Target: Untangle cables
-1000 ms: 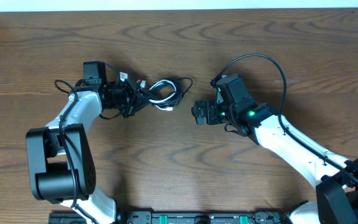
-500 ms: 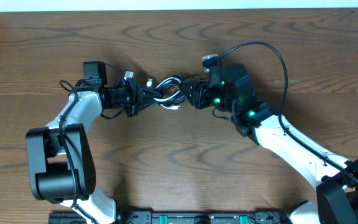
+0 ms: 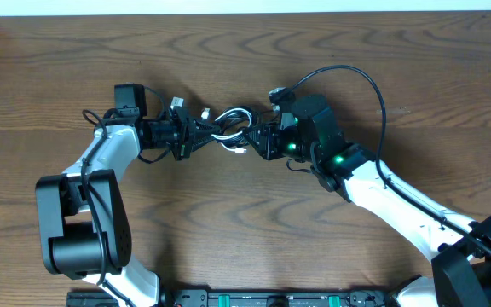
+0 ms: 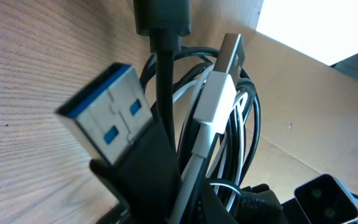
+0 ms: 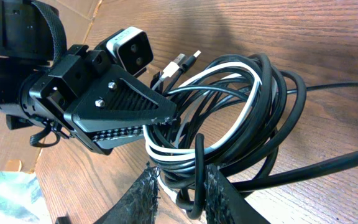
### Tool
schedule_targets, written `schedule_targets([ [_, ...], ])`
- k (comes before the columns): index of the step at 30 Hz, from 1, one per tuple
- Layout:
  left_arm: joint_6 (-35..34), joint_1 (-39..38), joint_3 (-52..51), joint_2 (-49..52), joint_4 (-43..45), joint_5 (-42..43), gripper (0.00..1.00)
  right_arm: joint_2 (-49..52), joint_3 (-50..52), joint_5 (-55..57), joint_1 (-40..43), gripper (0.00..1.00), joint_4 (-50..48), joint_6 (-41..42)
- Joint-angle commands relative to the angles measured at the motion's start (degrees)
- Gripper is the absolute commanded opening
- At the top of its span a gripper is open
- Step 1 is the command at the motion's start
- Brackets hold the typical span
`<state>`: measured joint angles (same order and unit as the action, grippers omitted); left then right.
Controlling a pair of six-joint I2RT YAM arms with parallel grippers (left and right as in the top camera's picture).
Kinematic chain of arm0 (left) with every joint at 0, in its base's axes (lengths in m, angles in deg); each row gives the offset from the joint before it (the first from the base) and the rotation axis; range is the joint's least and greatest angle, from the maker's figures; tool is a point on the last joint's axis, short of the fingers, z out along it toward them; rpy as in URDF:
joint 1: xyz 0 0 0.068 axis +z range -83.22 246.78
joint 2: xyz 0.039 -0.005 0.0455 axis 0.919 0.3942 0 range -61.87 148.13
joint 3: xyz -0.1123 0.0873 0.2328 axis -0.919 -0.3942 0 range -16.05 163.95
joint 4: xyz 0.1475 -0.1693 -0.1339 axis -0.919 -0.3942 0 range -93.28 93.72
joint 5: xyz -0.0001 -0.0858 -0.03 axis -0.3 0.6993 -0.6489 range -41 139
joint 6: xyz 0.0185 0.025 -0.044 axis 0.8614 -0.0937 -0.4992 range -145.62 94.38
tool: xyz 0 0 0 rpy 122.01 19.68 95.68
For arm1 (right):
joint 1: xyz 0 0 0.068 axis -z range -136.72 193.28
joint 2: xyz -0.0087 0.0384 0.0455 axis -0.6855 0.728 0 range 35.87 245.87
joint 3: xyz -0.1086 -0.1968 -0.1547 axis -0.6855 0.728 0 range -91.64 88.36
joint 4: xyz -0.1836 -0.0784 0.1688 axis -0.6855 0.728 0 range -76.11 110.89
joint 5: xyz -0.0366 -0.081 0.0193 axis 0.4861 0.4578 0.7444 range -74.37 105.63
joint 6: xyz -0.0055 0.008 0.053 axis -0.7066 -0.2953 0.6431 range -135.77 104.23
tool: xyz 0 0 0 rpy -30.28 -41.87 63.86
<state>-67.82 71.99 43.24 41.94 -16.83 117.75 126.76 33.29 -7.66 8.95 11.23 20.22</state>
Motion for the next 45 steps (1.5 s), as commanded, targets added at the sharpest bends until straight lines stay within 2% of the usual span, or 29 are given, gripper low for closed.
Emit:
schedule_targets([
  [1, -0.33, 0.24, 0.2, 0.13, 0.07, 2.19, 0.08, -0.61, -0.33, 0.42, -0.39, 0.23, 0.48, 0.42],
  [6, -0.33, 0.24, 0.2, 0.13, 0.07, 2.19, 0.08, -0.39, -0.33, 4.37, -1.05, 0.24, 4.9, 0.37],
  [11, -0.33, 0.24, 0.2, 0.13, 0.07, 2.19, 0.08, -0.13, -0.33, 6.49, -2.25, 0.11, 4.96, 0.37],
  [19, -0.33, 0.22, 0.2, 0.13, 0.07, 2.19, 0.08, 0.33, -0.33, 9.07, -3.04, 0.24, 4.68, 2.29],
  [27, -0.33, 0.24, 0.2, 0.13, 0.07, 2.19, 0.08, 2.97, -0.33, 11.21, -4.09, 0.19, 1.44, 3.28],
  [32, -0.31, 0.24, 0.2, 0.13, 0.07, 2.19, 0.08, 4.9, -0.33, 11.13, -4.13, 0.19, -2.54, 7.82],
  [34, -0.31, 0.24, 0.2, 0.13, 0.07, 2.19, 0.08, 5.27, -0.33, 11.15, -4.13, 0.14, -2.56, 8.13],
  [36, -0.31, 0.24, 0.2, 0.13, 0.07, 2.16, 0.08, 5.38, -0.33, 11.17, -4.09, 0.01, -2.6, 8.11],
  [40, -0.31, 0.24, 0.2, 0.13, 0.07, 2.16, 0.08, 5.16, -0.33, 10.19, -2.84, 0.01, -4.92, 8.11],
  [43, -0.31, 0.24, 0.2, 0.13, 0.09, 0.83, 0.08, 4.31, -0.33, 3.91, -0.46, 0.01, -9.53, 8.11],
  [45, -0.31, 0.24, 0.2, 0.13, 0.13, -2.89, 0.08, 3.72, -0.33, -1.66, 1.29, 0.01, -13.33, 8.13],
])
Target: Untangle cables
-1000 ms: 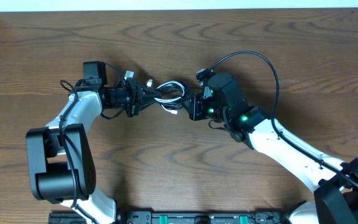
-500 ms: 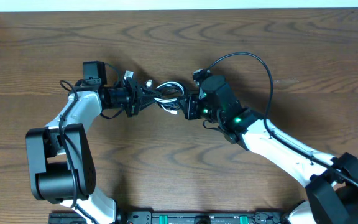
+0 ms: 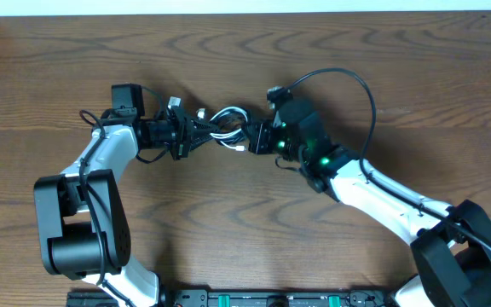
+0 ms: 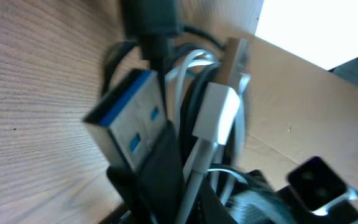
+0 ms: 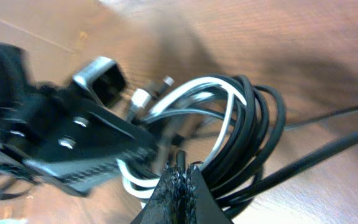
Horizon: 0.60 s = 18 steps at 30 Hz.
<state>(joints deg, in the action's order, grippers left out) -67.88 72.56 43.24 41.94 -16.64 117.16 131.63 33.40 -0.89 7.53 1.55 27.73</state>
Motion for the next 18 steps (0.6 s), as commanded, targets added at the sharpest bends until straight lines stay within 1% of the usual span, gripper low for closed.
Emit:
schedule_targets([
  [1, -0.24, -0.33, 0.2, 0.13, -0.04, -5.51, 0.08, -1.4, -0.44, -11.02, 3.58, 0.01, -5.44, 0.68],
  [2, -0.24, -0.33, 0.2, 0.13, 0.13, -11.1, 0.08, -1.53, -0.44, -15.19, 5.05, 0.01, -8.57, 2.4],
  [3, -0.24, -0.33, 0.2, 0.13, 0.15, -14.84, 0.08, -1.55, -0.44, -17.35, 5.81, 0.01, -9.99, 4.15],
  [6, -0.2, -0.33, 0.2, 0.13, 0.28, -24.02, 0.08, -1.55, -0.44, -20.52, 6.91, 0.01, -10.82, 7.34],
  [7, 0.09, -0.33, 0.2, 0.13, 0.28, -25.44, 0.08, -1.55, -0.44, -21.27, 6.95, 0.01, -10.84, 7.32],
  [12, 6.38, -0.35, 0.2, 0.13, 0.09, -30.29, 0.09, -1.55, -0.44, -23.69, 7.1, 0.01, -11.76, 7.23],
  [16, 6.43, -0.33, 0.2, 0.13, -1.16, -37.94, 0.09, -1.55, -0.44, -26.53, 8.15, 0.01, -14.38, 7.23],
  [18, 6.38, -0.33, 0.2, 0.13, -1.4, -38.21, 0.08, -1.55, -0.44, -26.47, 8.61, 0.01, -14.12, 7.02],
])
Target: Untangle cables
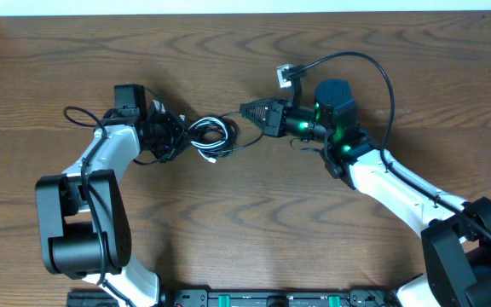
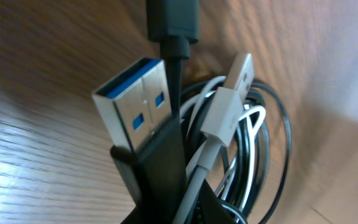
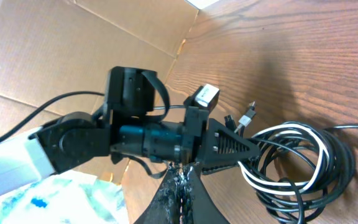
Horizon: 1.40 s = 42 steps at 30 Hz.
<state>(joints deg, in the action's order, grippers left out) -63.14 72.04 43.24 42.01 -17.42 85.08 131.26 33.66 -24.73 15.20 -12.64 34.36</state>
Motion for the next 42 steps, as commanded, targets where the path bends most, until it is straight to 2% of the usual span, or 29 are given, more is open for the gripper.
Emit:
schedule_targets([
  [1, 1.27, 0.2, 0.2, 0.07, -0.66, -6.08, 0.09, -1.16, -0.7, -1.84, 1.05, 0.01, 1.68, 0.15],
  [3, 1.27, 0.2, 0.2, 0.07, -0.66, -6.1, 0.09, -1.16, -0.7, 0.17, 0.92, 0.02, 5.4, -0.37],
  [6, 1.29, 0.17, 0.2, 0.07, -0.66, -6.1, 0.09, -1.14, -0.7, 3.48, 0.04, 0.12, 11.98, -1.36],
  [7, 1.29, 0.17, 0.2, 0.07, -0.68, -5.88, 0.09, -1.14, -0.7, 6.08, -0.98, 0.18, 16.13, -3.76],
  [11, 1.31, 0.17, 0.2, 0.07, -0.72, -3.87, 0.09, -0.87, -0.7, 12.61, -3.82, 0.24, 20.24, -11.76],
  [17, 1.33, 0.07, 0.2, 0.07, -1.09, -3.3, 0.09, 0.7, -0.7, 20.09, -7.67, 0.23, 20.28, -21.03],
  [20, 1.73, 0.02, 0.2, 0.07, -1.09, -1.44, 0.09, 1.31, -0.7, 21.68, -8.85, 0.27, 20.33, -23.5],
  [22, 1.75, 0.02, 0.2, 0.07, -1.07, -0.68, 0.09, 1.81, -0.7, 22.93, -9.55, 0.32, 20.52, -23.63],
  [28, 1.75, 0.02, 0.2, 0.07, -1.07, 1.84, 0.09, 4.55, -0.7, 28.65, -11.45, 0.31, 20.48, -23.63],
  [31, 1.75, -0.39, 0.2, 0.07, -1.05, 4.0, 0.09, 6.97, -0.7, 28.68, -11.67, 0.33, 19.67, -23.63],
  [42, 1.95, -2.25, 0.2, 0.07, -0.57, 3.37, 0.09, 12.74, -0.7, 28.61, -11.67, 0.33, 14.32, -22.95],
])
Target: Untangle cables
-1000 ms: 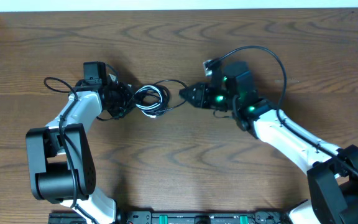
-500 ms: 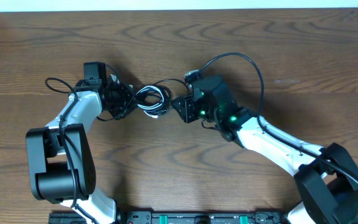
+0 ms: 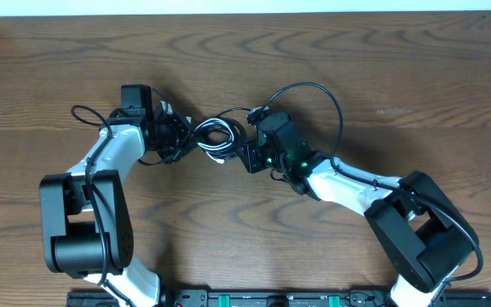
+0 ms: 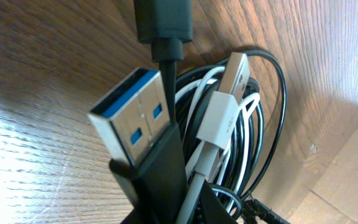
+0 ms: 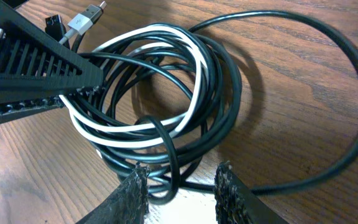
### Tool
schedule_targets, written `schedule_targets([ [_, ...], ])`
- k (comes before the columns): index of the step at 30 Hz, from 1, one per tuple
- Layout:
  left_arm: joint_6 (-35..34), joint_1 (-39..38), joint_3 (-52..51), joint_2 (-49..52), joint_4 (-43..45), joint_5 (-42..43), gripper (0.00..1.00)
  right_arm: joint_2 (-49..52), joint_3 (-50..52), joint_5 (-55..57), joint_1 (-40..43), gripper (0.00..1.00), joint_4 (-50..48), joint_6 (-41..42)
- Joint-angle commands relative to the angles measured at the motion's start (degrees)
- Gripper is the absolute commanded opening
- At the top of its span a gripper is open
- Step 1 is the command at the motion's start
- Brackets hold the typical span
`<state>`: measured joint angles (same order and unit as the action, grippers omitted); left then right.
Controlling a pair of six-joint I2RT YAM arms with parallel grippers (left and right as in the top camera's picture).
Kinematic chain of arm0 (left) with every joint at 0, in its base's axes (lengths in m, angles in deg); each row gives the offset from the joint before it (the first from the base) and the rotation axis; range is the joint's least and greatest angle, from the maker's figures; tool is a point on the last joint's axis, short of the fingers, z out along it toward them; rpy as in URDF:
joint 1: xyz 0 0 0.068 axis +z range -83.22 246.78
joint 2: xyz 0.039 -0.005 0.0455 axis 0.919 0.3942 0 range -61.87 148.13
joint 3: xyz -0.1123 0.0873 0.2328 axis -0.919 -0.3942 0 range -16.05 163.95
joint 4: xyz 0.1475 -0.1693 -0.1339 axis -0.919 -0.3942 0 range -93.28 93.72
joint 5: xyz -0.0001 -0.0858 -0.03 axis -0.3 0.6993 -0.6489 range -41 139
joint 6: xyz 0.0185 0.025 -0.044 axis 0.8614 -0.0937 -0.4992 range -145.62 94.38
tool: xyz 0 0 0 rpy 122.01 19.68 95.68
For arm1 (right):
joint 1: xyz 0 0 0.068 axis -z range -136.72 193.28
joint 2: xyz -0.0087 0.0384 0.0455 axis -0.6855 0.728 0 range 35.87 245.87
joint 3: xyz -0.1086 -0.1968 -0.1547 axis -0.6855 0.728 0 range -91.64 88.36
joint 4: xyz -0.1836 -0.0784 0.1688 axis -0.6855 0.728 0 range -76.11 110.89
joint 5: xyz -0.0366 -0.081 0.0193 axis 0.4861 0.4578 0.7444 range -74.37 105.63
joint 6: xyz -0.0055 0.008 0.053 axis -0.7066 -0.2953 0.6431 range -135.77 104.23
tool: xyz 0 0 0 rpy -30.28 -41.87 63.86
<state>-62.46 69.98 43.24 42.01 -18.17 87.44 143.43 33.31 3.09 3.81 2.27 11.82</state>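
Observation:
A coil of black and white cables lies on the wooden table between my two grippers. My left gripper is shut on several cable ends beside the coil. In the left wrist view, a blue-tongued USB plug, a white plug and a black connector stick out of the left gripper. My right gripper is open at the coil's near right side, a small black loop standing between its fingers. A long black strand arcs away from the coil over the right arm.
The wooden table stretches on all sides of the arms. A cardboard wall shows at the lower right of the left wrist view. A black rail runs along the table's front edge.
My right gripper was shut and held off to the right of the coil; now it is open, low against the coil's right side. The left gripper and coil sit slightly further right.
First my left gripper was shut on the plugs and the right one open around a strand of the coil. Then the right was shut at the coil. Later it was shut further right, the coil drawn left. Now it is open at the coil again.

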Motion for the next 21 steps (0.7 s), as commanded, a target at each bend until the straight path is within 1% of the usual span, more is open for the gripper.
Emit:
schedule_targets([
  [1, 1.27, -0.2, 0.2, 0.07, 0.15, 1.01, 0.09, 0.57, -0.35, 0.79, -0.28, 0.33, -0.59, -0.42],
  [5, 1.25, -0.31, 0.2, 0.07, 0.13, 1.03, 0.09, 1.03, -0.35, 0.81, -0.28, 0.31, -0.74, -0.26],
  [9, 1.25, -0.57, 0.2, 0.07, 0.15, 1.01, 0.09, 1.31, -0.35, 0.09, -0.59, 0.27, -0.61, 1.49],
  [21, 1.25, -0.57, 0.2, 0.07, 0.15, 0.98, 0.09, 2.45, -0.35, 0.44, -1.42, 0.26, -0.94, 1.57],
])
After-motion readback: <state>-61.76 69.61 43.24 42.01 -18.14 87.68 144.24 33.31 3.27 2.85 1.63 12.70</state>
